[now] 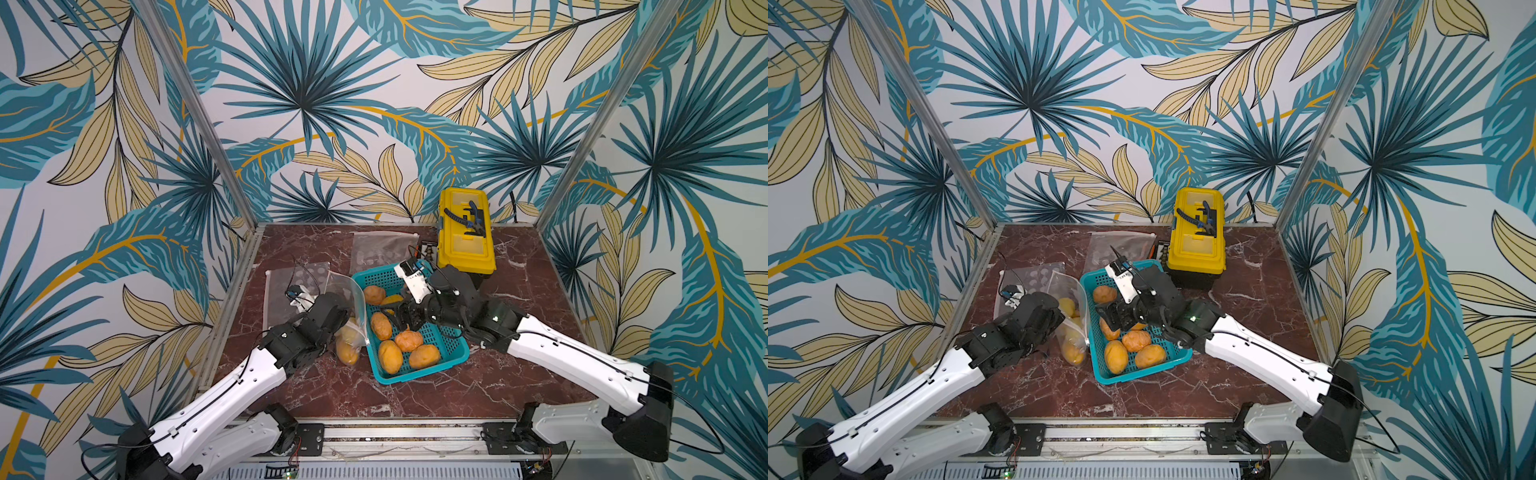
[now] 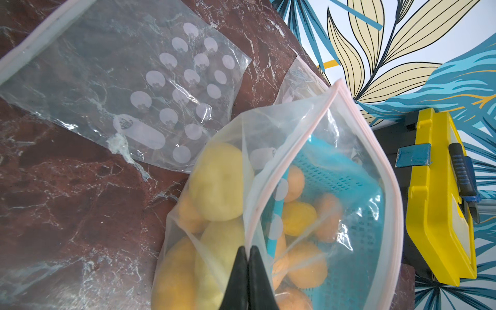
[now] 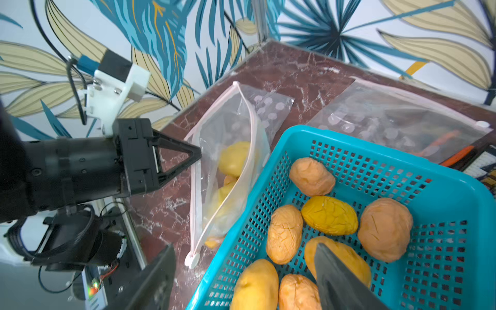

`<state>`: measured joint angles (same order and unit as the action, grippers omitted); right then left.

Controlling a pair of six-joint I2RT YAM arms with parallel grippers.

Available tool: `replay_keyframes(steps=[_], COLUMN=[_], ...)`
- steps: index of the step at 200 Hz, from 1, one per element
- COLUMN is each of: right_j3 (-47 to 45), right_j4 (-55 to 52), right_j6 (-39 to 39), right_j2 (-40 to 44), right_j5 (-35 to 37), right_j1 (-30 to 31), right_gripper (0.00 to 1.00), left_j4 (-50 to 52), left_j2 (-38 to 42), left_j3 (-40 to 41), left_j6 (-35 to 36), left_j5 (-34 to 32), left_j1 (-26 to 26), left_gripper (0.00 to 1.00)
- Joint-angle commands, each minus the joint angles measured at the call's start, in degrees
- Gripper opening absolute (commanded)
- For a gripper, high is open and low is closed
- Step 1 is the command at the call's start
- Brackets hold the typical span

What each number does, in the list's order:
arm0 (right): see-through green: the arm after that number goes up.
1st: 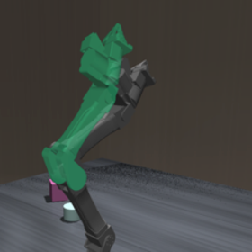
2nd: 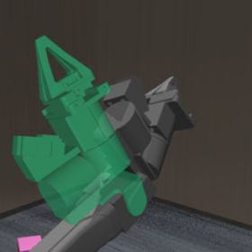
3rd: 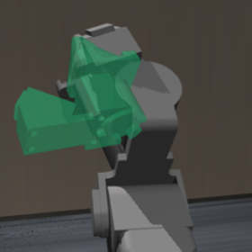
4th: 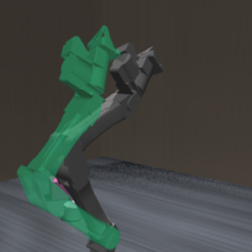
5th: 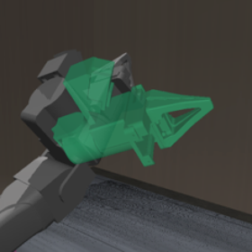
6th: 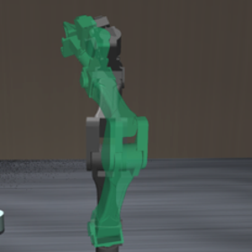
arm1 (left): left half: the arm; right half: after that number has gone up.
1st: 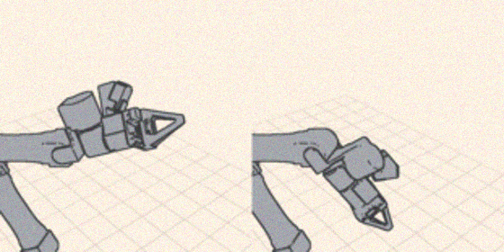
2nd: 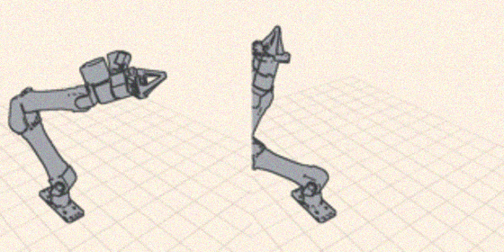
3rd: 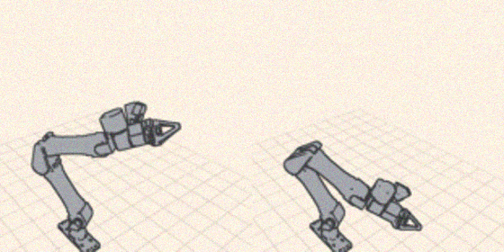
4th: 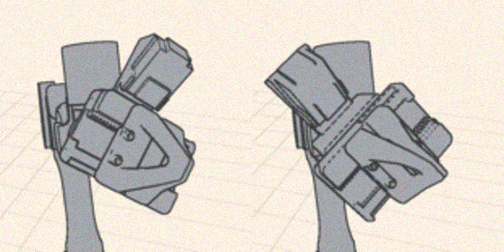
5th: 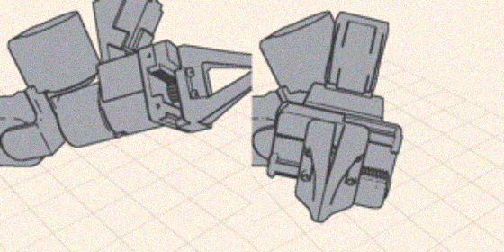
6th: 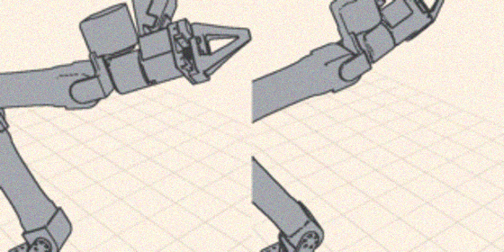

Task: Put the potatoes into a zipper bag and zip it
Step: Adjust the zipper food storage bag at the center of the board.

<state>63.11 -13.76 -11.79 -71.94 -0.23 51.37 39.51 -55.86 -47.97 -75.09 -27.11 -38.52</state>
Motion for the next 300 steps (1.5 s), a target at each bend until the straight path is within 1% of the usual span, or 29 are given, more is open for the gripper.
replay_keyframes(steps=[1, 19, 24, 39, 48, 69, 103, 132, 150, 157, 168, 172, 176, 179, 180, 181, 189, 196, 210, 234, 248, 258, 283, 300], right_j3=[-6.8, -8.7, -9.4, -14.0, -16.2, -16.7, -15.5, -13.7, -12.5, -11.8, -10.5, -9.9, -9.5, -8.9, -8.9, -8.7, -7.9, -7.4, -6.5, -4.6, -3.7, -3.1, -1.5, 2.3], right_j4=[8.5, 8.1, 8.6, 15.9, 19.7, 21.2, 22.7, 22.3, 22.3, 22.0, 20.9, 20.5, 20.1, 19.5, 19.5, 19.3, 18.6, 18.3, 17.5, 14.3, 12.5, 11.4, 8.8, 3.5], right_j6=[-0.5, -2.9, -3.5, -3.0, -3.5, -4.4, -4.4, -3.6, -3.4, -3.3, -3.3, -3.4, -3.5, -3.6, -3.6, -3.6, -3.5, -3.3, -3.2, -2.8, -2.5, -2.3, -1.0, 0.5], right_j2=[1.9, 2.2, 2.2, 2.0, 1.7, -0.1, -5.2, -8.2, -9.9, -10.6, -11.9, -12.3, -12.8, -13.1, -13.1, -13.3, -13.8, -14.1, -14.0, -13.0, -12.4, -12.1, -11.5, -12.7], right_j5=[2.8, 2.8, 0.5, -8.3, -10.1, -9.9, -11.6, -9.6, -9.1, -8.6, -6.7, -6.0, -5.2, -4.6, -4.6, -4.2, -3.4, -3.1, -2.5, -0.6, 0.3, 1.0, 2.2, 3.7], right_j1=[0.1, 0.1, 0.1, 0.5, 1.2, 2.5, 5.1, 7.5, 8.4, 8.6, 8.7, 8.6, 8.7, 8.7, 8.7, 8.7, 8.7, 8.7, 8.7, 8.7, 8.7, 8.7, 8.7, 8.7], right_gripper=[0.80, 0.81, 0.83, 0.84, 0.84, 0.82, 0.79, 0.78, 0.76, 0.74, 0.67, 0.63, 0.58, 0.52, 0.52, 0.49, 0.40, 0.34, 0.25, 0.15, 0.11, 0.06, 0.05, 0.05], left_j4=[0.5, 0.5, 0.5, 0.5, 0.5, 0.5, 0.5, 0.5, 0.5, 0.5, 0.5, 0.5, 0.5, 0.5, 0.5, 0.5, 0.5, 0.5, 0.6, 0.6, 0.5, 0.6, 0.6, 0.6], left_j2=[-0.6, -1.3, -1.5, -2.0, -2.2, -2.6, -3.6, -3.4, -3.1, -3.1, -2.9, -2.8, -2.7, -2.7, -2.6, -2.6, -2.3, -2.0, -1.5, -0.5, 0.2, 0.8, 1.7, 2.2], left_j3=[-2.5, -3.0, -3.2, -3.8, -4.0, -4.4, -5.3, -5.3, -5.3, -5.3, -5.3, -5.2, -5.2, -5.2, -5.2, -5.2, -5.1, -5.1, -4.8, -4.4, -4.2, -4.0, -3.9, -3.6], left_j6=[-1.0, -1.0, -1.1, -1.2, -1.2, -1.8, -1.3, -1.4, -1.3, -1.1, -1.1, -1.1, -1.0, -1.0, -1.0, -0.9, -0.7, -0.7, -0.6, -0.5, -0.6, -0.6, -0.6, -0.8], left_j5=[0.2, 0.8, 1.1, 1.5, 1.5, 1.5, 2.1, 2.2, 2.5, 2.6, 2.7, 2.7, 2.7, 2.8, 2.8, 2.7, 2.7, 2.8, 2.5, 2.3, 2.2, 2.2, 1.6, 1.3], left_j1=[0.7, 1.3, 1.5, 1.8, 1.9, 2.0, 2.3, 2.6, 2.7, 2.7, 2.8, 2.8, 2.8, 2.8, 2.8, 2.8, 2.8, 2.9, 3.0, 3.4, 3.7, 3.8, 4.0, 4.1], left_gripper=[0.00, 0.00, 0.00, 0.00, 0.00, 0.00, 0.00, 0.00, 0.00, 0.00, 0.00, 0.00, 0.00, 0.00, 0.00, 0.00, 0.00, 0.00, 0.00, 0.00, 0.00, 0.00, 0.00, 0.00])
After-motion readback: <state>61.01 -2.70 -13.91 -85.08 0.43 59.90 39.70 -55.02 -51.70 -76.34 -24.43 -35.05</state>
